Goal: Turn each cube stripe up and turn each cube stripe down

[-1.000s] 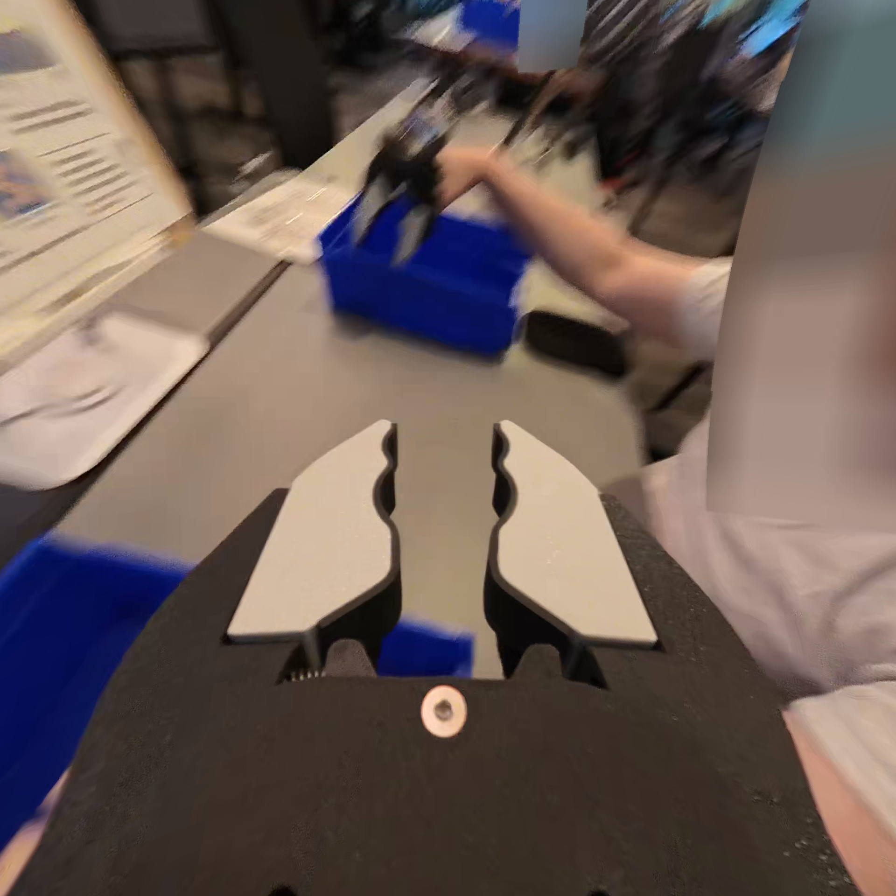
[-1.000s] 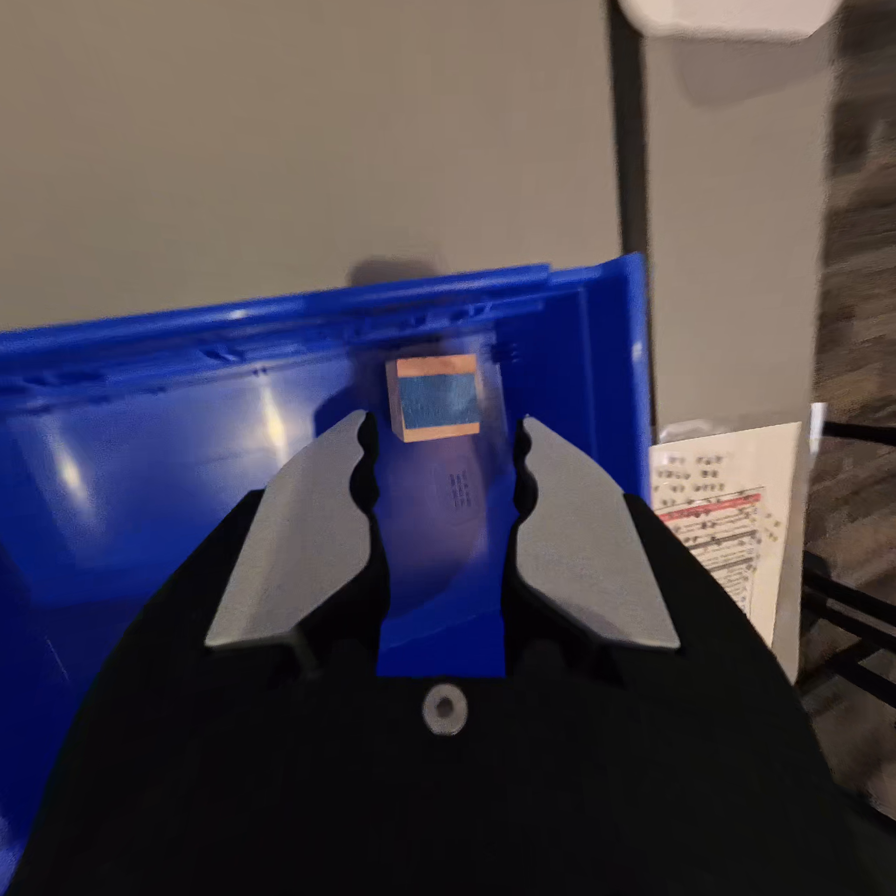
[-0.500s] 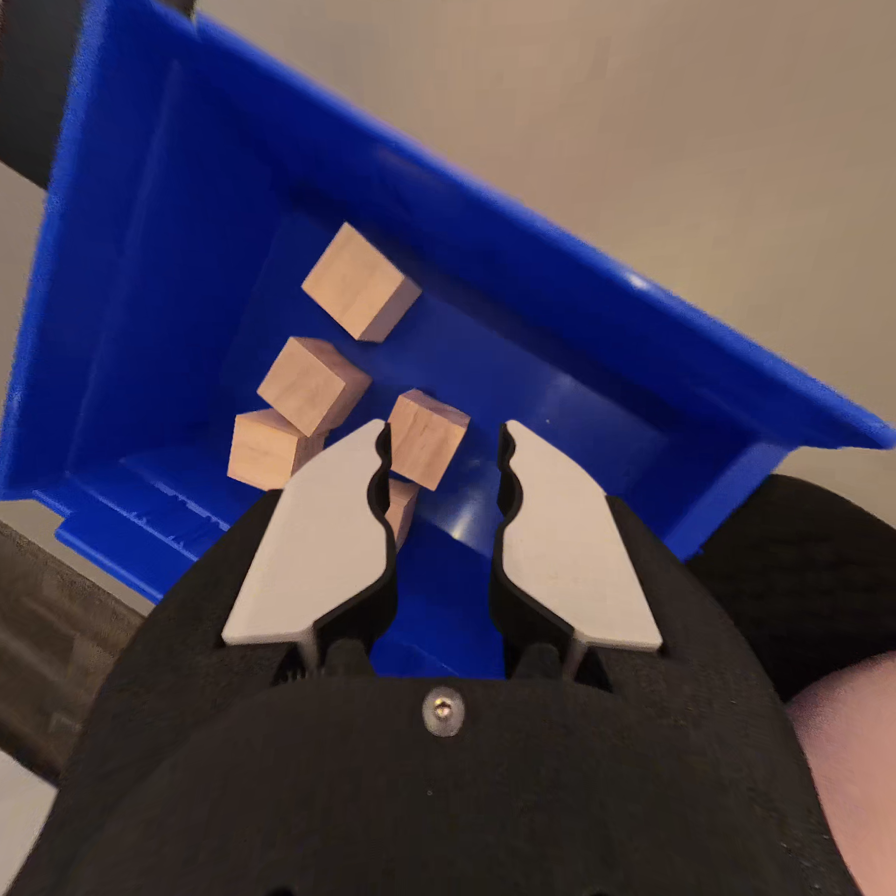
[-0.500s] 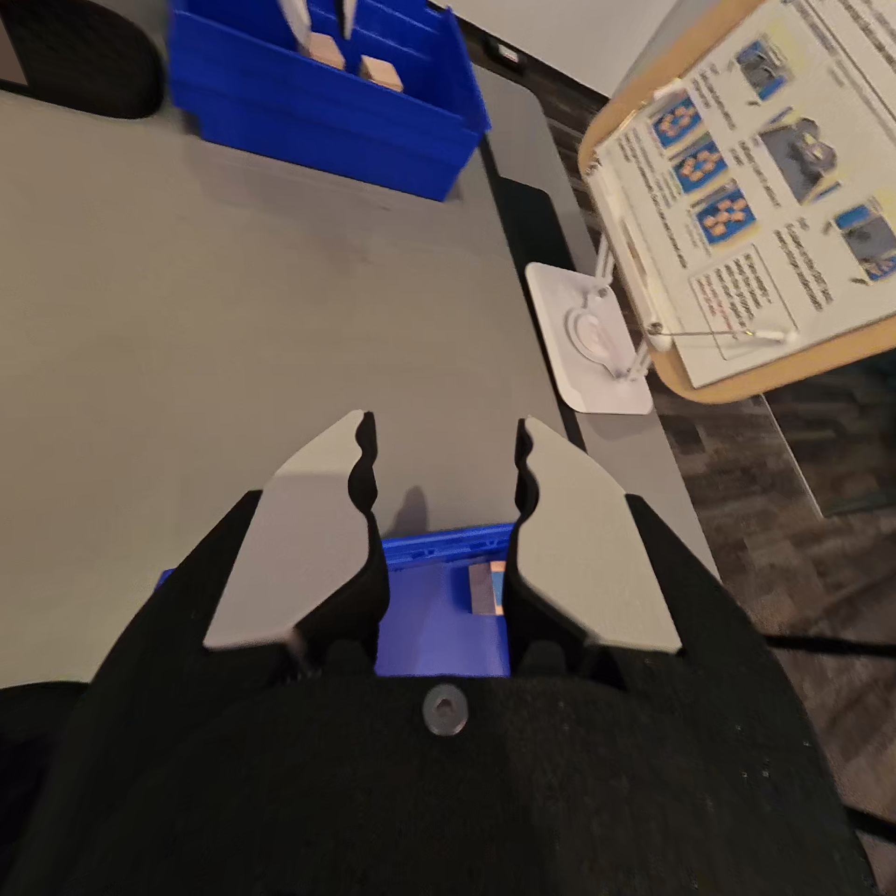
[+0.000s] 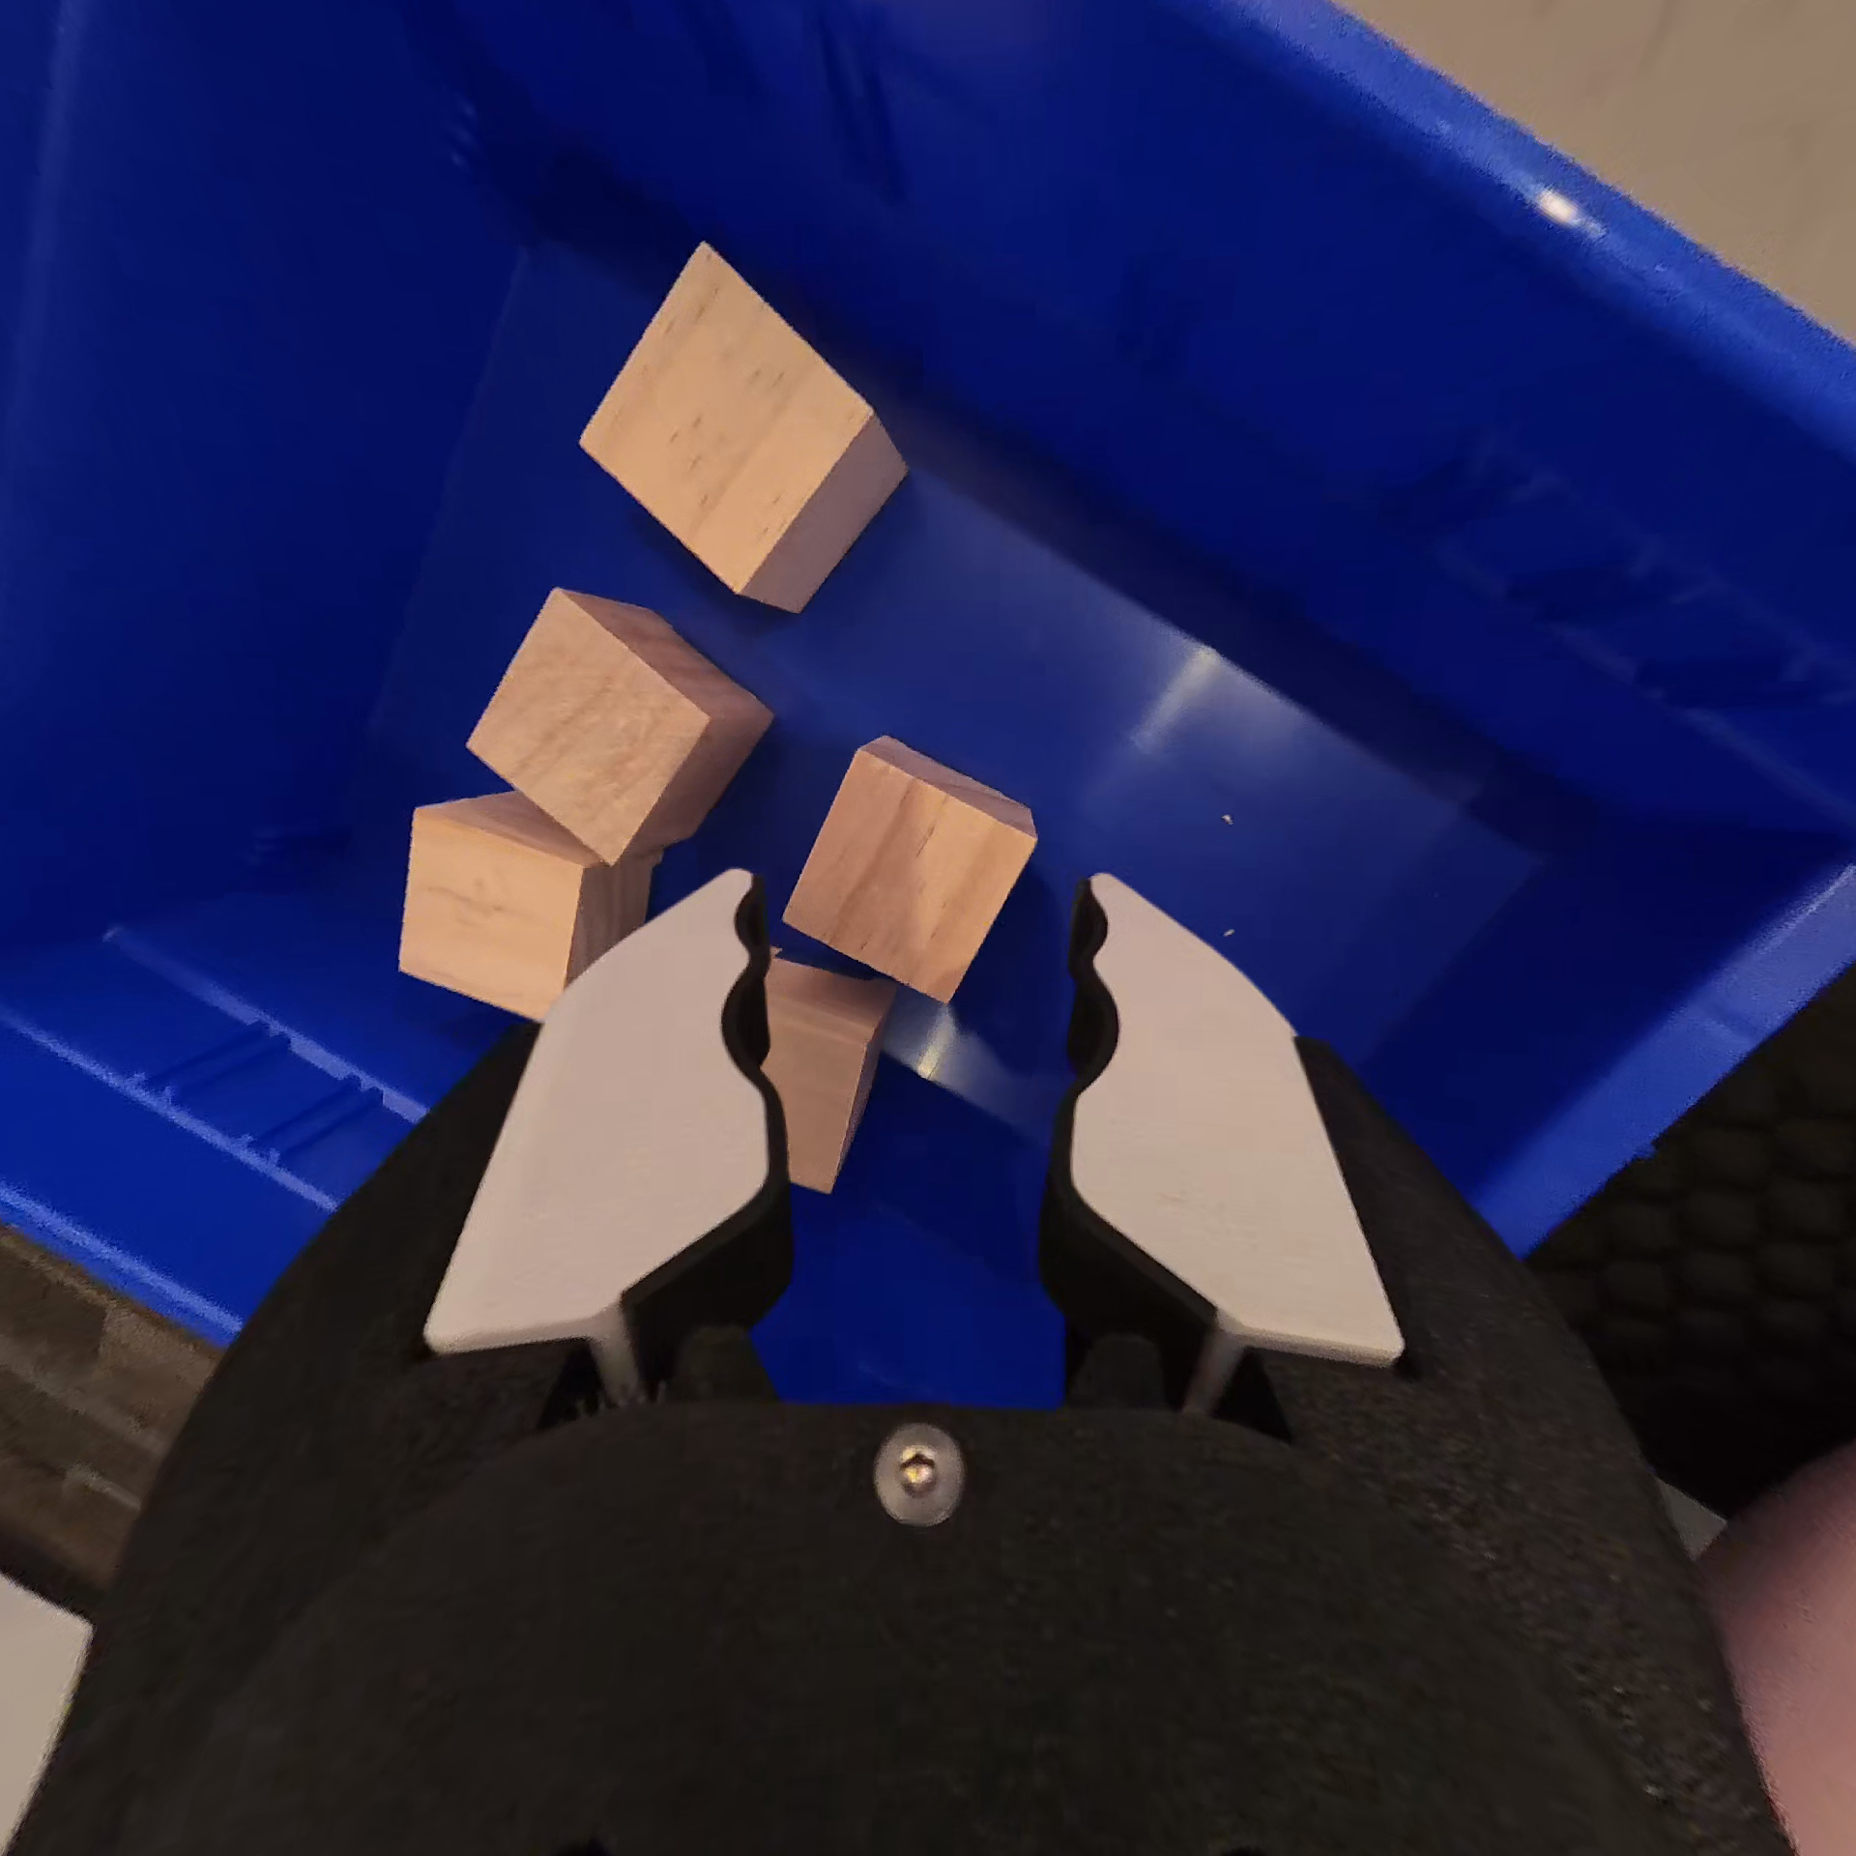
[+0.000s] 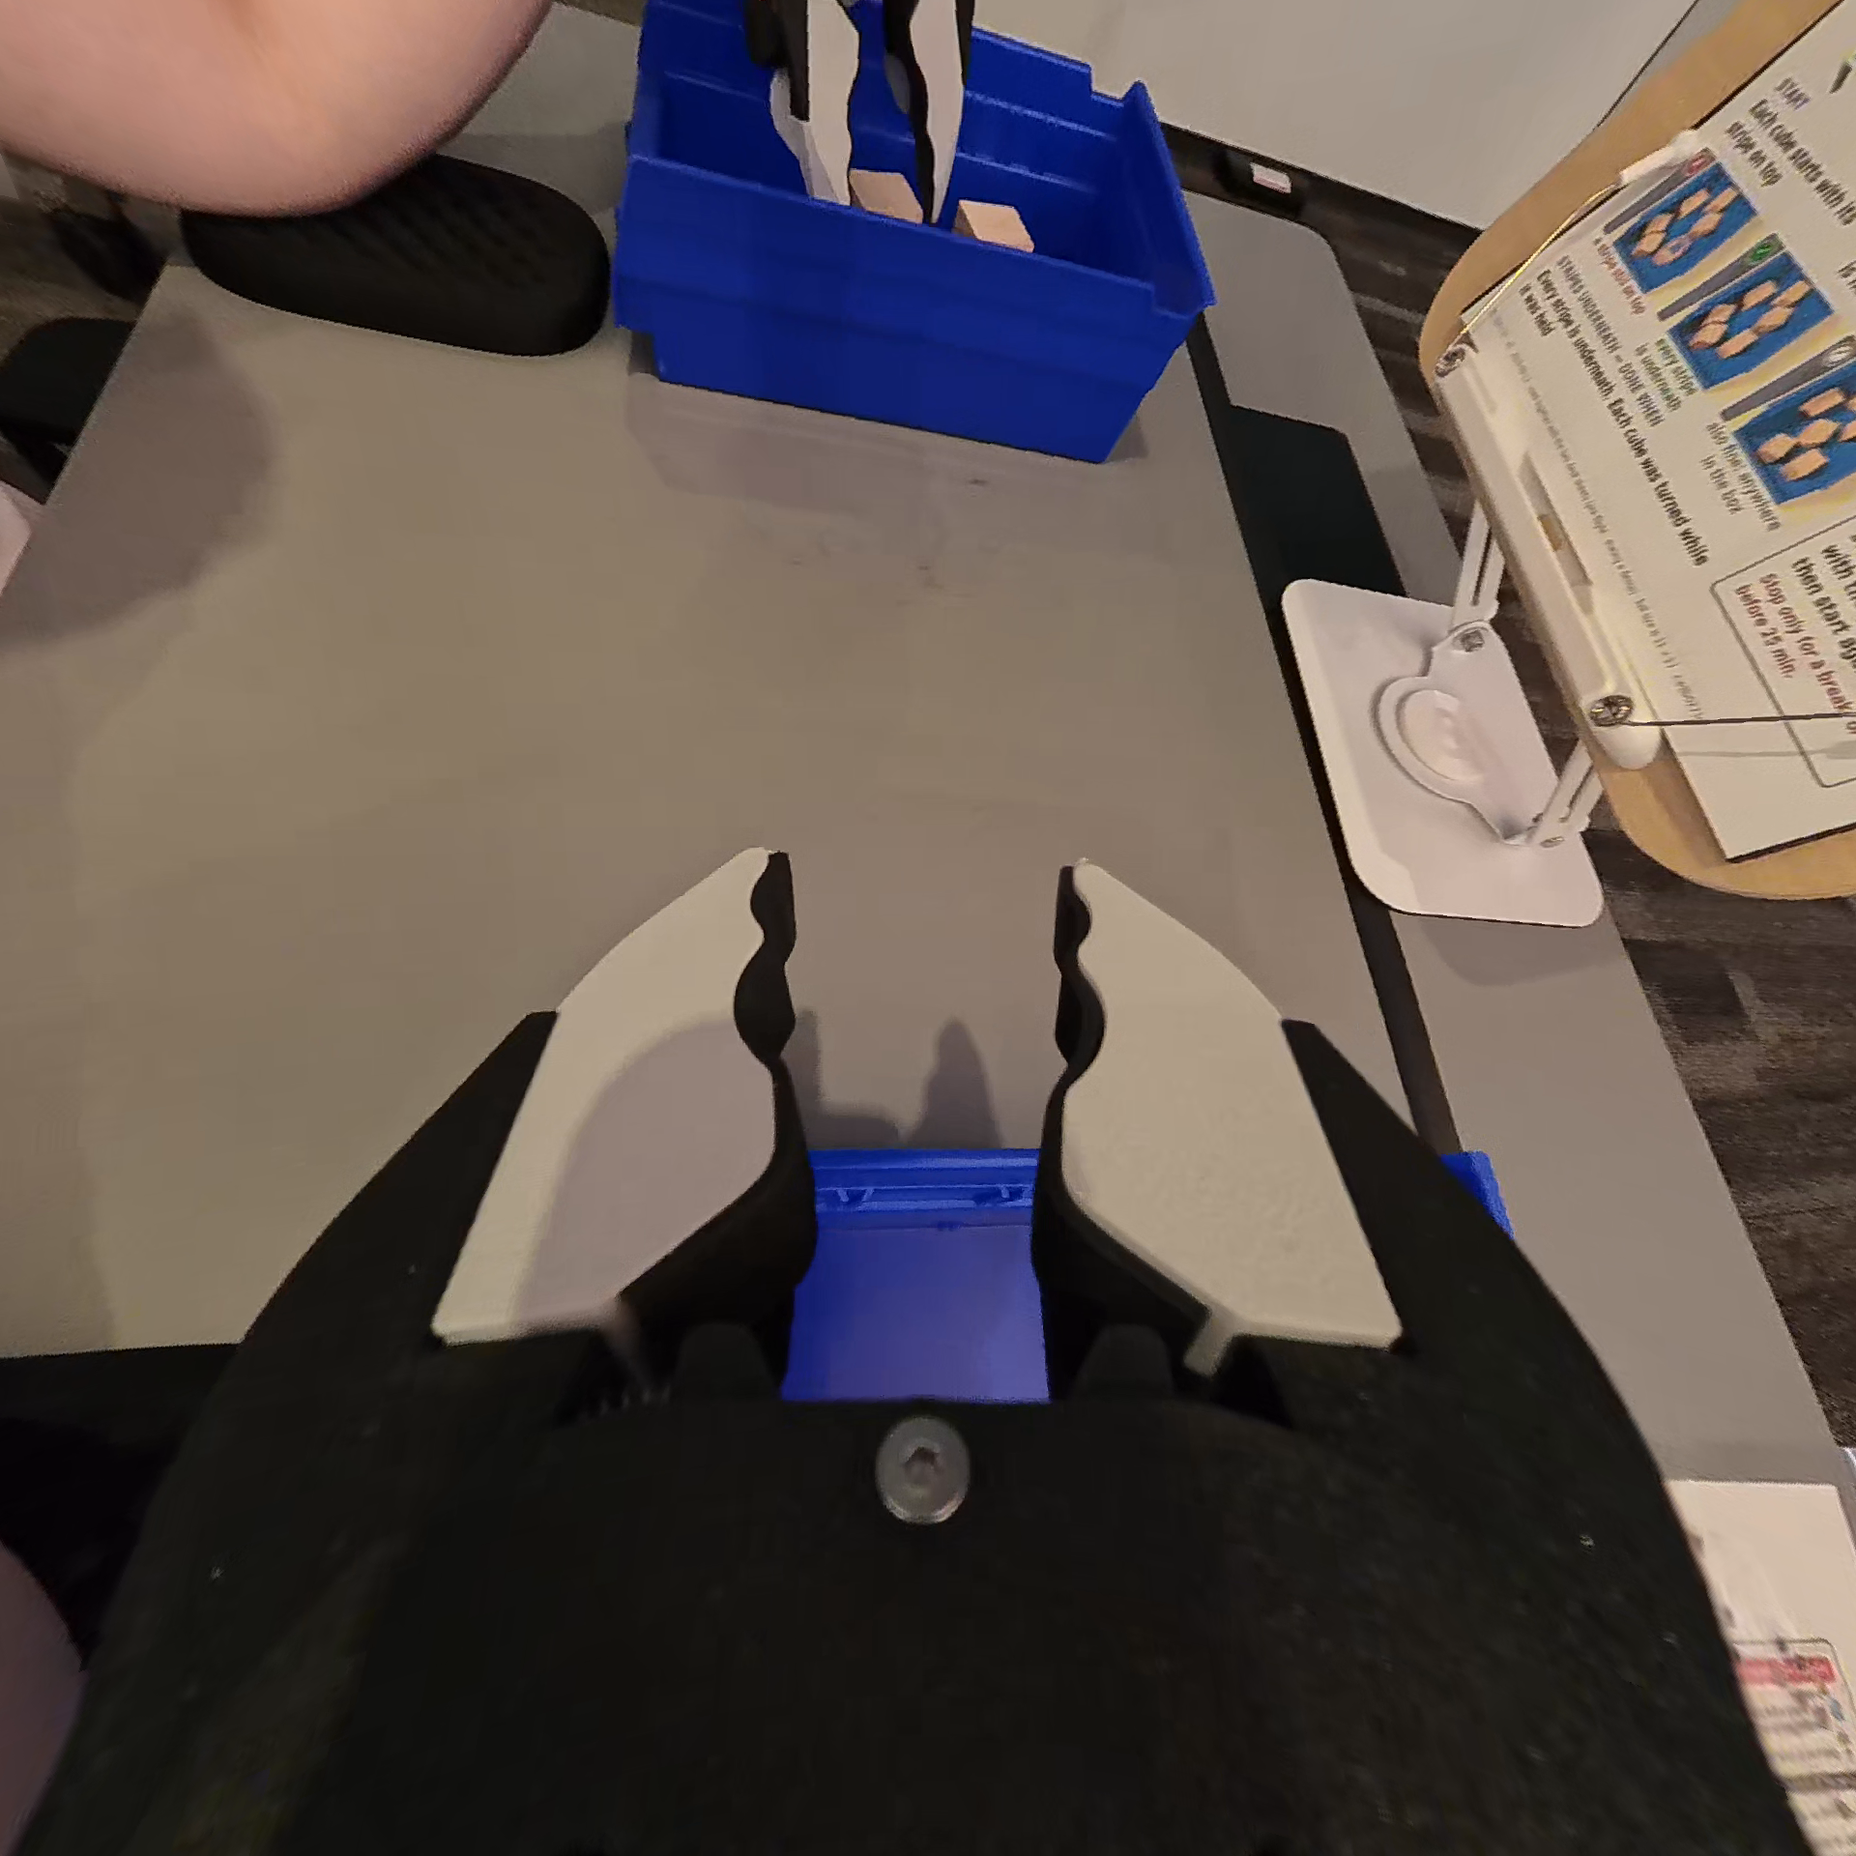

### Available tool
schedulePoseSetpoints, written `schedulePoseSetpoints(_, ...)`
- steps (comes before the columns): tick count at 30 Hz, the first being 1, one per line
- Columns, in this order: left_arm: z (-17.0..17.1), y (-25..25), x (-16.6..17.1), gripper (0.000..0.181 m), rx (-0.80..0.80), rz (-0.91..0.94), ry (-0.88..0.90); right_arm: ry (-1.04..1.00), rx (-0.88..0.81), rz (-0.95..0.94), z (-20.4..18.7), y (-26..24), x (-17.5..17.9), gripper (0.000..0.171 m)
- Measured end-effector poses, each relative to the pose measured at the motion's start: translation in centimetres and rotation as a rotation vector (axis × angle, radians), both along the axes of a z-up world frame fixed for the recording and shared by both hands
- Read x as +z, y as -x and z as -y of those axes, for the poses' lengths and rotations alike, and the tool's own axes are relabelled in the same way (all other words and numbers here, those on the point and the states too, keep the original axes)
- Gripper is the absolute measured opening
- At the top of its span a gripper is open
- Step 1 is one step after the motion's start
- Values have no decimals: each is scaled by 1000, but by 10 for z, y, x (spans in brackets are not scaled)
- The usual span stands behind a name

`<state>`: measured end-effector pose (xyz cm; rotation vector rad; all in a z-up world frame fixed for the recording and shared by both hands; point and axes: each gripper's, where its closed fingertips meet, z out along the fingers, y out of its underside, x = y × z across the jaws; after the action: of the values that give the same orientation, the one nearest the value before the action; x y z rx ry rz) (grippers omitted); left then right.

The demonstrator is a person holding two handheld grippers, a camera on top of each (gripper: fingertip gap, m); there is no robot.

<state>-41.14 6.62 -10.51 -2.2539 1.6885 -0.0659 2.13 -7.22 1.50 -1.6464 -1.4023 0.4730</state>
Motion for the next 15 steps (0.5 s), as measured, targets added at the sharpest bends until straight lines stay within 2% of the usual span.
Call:
schedulePoseSetpoints(4, -3, -5, -6, 57, -26, 20, 9, 32, 13, 6, 0, 0, -7, 50)
schedulePoseSetpoints(10, -6, 2, -26, 56, -13, -67, 51, 86, 40, 40, 0, 5, -22, 50)
schedulePoseSetpoints(15, -6, 3, -30, 53, -18, -99, 58, 109, 54, 59, -2, 9, -29, 50)
